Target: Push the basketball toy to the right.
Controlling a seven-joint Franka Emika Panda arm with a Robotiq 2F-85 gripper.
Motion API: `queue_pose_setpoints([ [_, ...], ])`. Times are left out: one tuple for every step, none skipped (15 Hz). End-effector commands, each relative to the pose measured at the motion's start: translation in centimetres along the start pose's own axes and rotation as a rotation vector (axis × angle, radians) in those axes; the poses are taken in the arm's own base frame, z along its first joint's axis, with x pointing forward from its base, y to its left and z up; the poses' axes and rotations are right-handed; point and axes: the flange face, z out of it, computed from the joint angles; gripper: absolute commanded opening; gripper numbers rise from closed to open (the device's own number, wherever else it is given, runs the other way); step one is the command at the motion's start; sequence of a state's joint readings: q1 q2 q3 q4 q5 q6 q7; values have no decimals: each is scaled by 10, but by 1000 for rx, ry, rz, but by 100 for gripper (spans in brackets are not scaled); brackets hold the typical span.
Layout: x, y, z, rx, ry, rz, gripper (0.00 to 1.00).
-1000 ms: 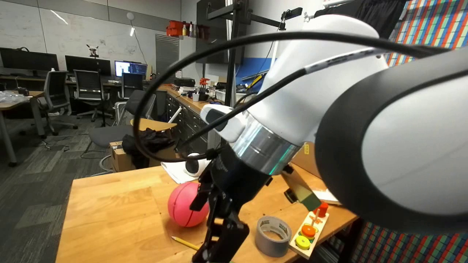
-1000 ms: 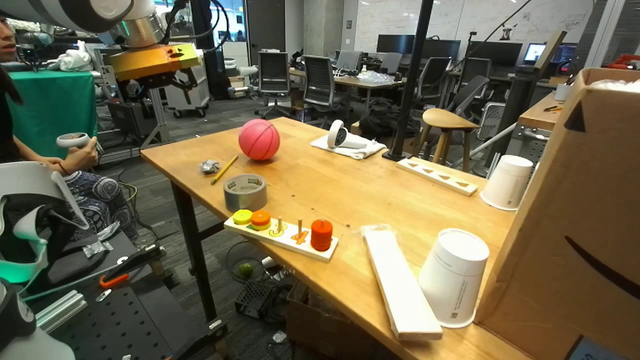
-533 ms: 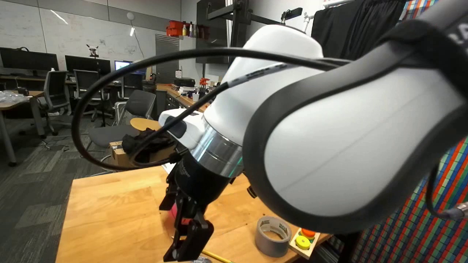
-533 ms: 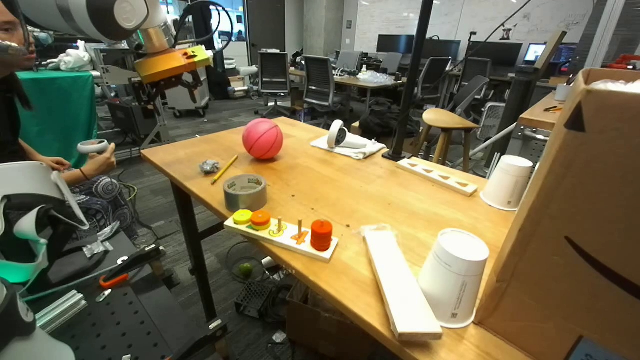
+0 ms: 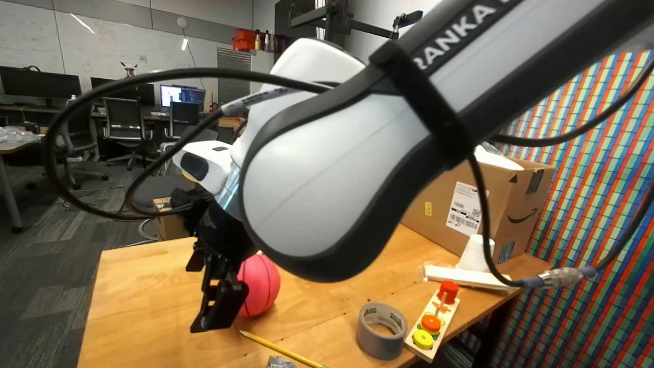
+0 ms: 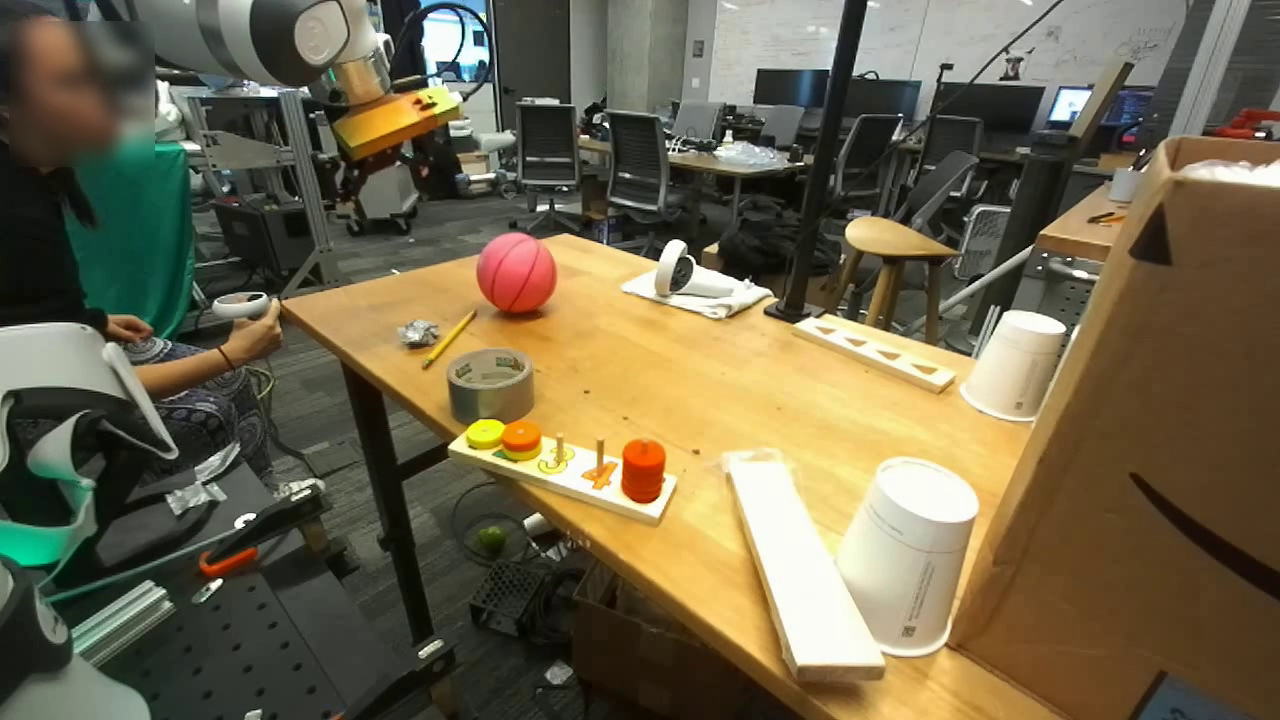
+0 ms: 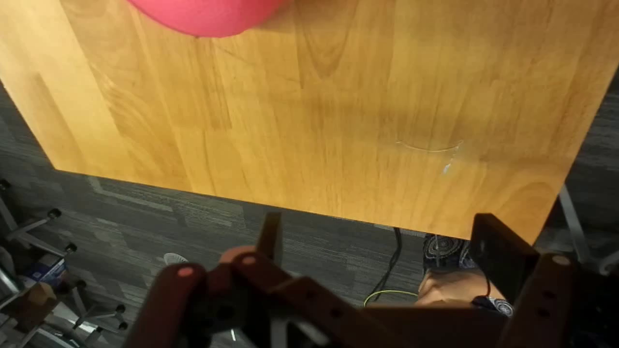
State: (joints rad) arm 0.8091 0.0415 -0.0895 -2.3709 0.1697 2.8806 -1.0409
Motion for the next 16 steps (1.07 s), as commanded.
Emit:
queue_pose_setpoints([
  [20, 34, 17, -6, 13, -36, 100],
  [24, 41, 24, -3, 12, -43, 100],
  [27, 48, 30, -2, 12, -51, 100],
  [29, 55, 37, 5, 12, -58, 100],
  [31, 61, 43, 14, 12, -61, 100],
  [32, 66, 51, 26, 15, -61, 100],
  [31, 73, 59, 44, 22, -49, 100],
  [32, 76, 67, 60, 24, -51, 100],
  [32, 80, 76, 77, 30, -47, 100],
  [31, 83, 83, 94, 36, -46, 100],
  [29, 87, 91, 111, 42, -42, 100],
  [24, 91, 100, 123, 43, -39, 100],
  [20, 93, 105, 139, 44, -37, 100],
  [10, 99, 112, 145, 35, -33, 100],
  [0, 104, 117, 154, 20, -33, 100],
  [-18, 108, 120, 165, -7, -31, 100],
])
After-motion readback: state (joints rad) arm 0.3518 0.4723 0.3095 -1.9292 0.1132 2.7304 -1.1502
